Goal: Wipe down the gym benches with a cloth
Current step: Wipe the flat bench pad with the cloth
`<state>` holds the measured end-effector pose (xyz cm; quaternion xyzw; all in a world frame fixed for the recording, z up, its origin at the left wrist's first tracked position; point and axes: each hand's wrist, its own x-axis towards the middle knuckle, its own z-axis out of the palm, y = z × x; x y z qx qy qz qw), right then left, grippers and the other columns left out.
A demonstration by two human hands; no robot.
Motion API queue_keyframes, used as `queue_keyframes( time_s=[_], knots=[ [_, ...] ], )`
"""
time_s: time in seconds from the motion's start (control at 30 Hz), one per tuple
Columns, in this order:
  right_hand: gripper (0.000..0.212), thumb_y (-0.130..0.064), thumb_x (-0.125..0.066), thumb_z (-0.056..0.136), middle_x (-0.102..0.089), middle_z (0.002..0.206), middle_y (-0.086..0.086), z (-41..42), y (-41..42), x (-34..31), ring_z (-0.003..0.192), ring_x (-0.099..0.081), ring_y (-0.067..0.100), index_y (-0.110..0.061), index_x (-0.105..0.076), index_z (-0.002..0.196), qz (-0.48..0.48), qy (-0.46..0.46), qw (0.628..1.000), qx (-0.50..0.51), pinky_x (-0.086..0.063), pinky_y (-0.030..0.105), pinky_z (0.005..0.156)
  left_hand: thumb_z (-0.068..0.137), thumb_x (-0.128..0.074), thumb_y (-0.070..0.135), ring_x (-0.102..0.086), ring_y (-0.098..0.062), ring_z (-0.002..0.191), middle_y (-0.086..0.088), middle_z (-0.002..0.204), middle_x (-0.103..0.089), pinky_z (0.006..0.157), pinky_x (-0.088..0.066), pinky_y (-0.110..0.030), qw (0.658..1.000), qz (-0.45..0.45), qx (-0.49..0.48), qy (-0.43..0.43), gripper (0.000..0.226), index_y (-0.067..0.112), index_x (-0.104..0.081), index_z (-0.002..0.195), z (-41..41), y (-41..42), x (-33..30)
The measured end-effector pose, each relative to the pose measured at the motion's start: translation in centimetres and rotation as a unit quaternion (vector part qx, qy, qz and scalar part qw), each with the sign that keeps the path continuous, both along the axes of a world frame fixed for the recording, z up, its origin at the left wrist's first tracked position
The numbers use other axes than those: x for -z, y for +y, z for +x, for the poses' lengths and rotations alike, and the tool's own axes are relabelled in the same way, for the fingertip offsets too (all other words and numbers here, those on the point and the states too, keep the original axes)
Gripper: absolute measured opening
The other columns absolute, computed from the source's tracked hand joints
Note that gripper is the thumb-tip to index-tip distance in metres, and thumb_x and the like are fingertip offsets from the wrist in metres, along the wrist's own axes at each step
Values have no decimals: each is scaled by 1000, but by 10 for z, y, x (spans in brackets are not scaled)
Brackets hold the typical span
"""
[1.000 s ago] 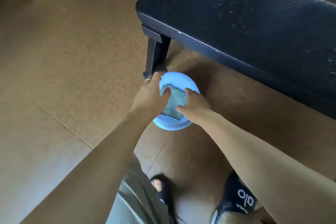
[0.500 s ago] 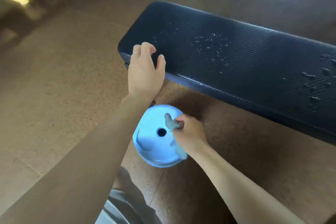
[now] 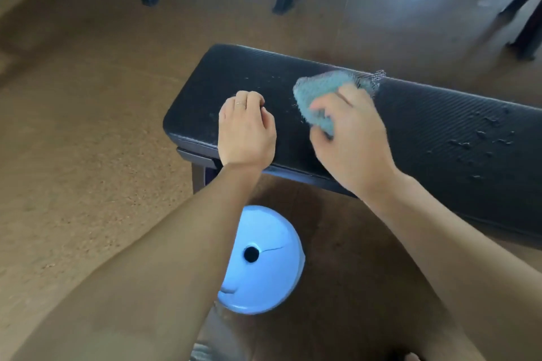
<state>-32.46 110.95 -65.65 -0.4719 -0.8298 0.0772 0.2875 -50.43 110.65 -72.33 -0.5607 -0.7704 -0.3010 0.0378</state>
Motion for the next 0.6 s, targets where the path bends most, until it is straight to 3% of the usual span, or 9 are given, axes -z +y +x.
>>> queue_keyframes(
  time_s=[0.1,0.17,0.23,0.33,0.4,0.6],
  knots=[
    [35,-34,-69,90,-63,109,8,-1,-11,30,102,-58,30,-12,-71,117,-84,-73,992,-56,-51,47,88,95,-35,22,-56,-30,98,-10,106,-64,93,-44,-42,1000,11,3,-11,33,8,-63,104,0,-1,1],
    [37,-32,-52,99,-64,115,10,2,-9,37,105,-59,30,-9,-68,123,-45,-49,997,-41,-52,47,90,94,-32,23,-56,-29,98,-9,106,-64,93,-44,-41,1000,6,8,-22,36,9,-64,104,1,-3,1],
    [45,-28,-37,105,-61,134,15,-1,-1,38,121,-57,34,-6,-60,136,-28,-71,997,-21,-48,48,103,93,-29,24,-56,-28,99,-9,107,-64,92,-45,-41,1000,2,14,-26,39,9,-64,103,2,-4,0],
    [60,-39,-17,110,-23,169,12,-16,8,45,157,-18,27,-11,-26,162,-114,-207,971,-30,-16,43,128,92,-27,24,-56,-26,97,-8,106,-64,89,-46,-38,999,7,11,-41,40,10,-63,102,4,-6,0],
    [66,-43,-7,106,-8,172,9,-22,11,52,159,-3,24,-12,-12,165,-131,-244,960,-35,-6,42,129,92,-29,23,-56,-24,97,-7,105,-65,87,-46,-35,999,8,5,-44,38,10,-63,102,3,-6,1],
    [62,-41,-13,109,-4,173,8,-39,56,54,159,0,22,-13,-8,165,-127,-232,964,-14,-2,40,129,92,-28,21,-56,-24,95,-7,103,-64,86,-45,-34,999,14,11,-35,38,9,-63,101,5,-5,0]
  ],
)
